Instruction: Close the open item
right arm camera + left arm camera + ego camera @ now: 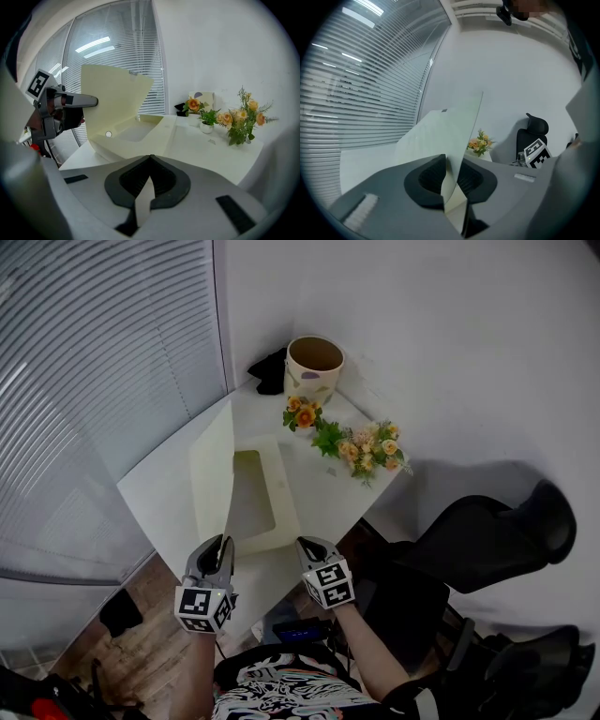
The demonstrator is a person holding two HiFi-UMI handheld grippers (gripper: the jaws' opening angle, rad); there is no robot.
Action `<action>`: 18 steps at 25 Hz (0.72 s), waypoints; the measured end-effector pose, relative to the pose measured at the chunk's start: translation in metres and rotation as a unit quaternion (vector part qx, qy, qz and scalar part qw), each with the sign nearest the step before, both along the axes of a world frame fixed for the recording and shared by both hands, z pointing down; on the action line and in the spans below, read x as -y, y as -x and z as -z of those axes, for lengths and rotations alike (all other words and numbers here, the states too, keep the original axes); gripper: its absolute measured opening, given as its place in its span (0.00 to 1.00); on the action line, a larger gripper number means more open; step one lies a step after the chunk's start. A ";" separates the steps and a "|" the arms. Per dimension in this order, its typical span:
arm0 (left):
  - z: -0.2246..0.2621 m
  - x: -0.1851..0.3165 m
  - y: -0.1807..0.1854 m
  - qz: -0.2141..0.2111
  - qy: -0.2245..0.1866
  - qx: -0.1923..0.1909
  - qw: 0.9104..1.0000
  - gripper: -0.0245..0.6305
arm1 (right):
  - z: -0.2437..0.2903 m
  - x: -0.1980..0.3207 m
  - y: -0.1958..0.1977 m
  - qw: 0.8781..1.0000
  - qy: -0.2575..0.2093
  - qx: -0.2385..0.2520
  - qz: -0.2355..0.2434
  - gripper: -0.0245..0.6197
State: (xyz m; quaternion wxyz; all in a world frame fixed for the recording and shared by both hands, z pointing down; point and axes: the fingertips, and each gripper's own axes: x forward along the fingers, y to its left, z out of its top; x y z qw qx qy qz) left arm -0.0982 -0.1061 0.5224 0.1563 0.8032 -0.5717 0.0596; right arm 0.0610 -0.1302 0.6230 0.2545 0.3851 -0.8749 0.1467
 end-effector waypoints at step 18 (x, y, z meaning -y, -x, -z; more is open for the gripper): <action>-0.019 0.014 -0.034 -0.052 0.028 0.005 0.998 0.12 | 0.000 0.000 0.001 1.000 -0.005 -0.004 0.005 0.04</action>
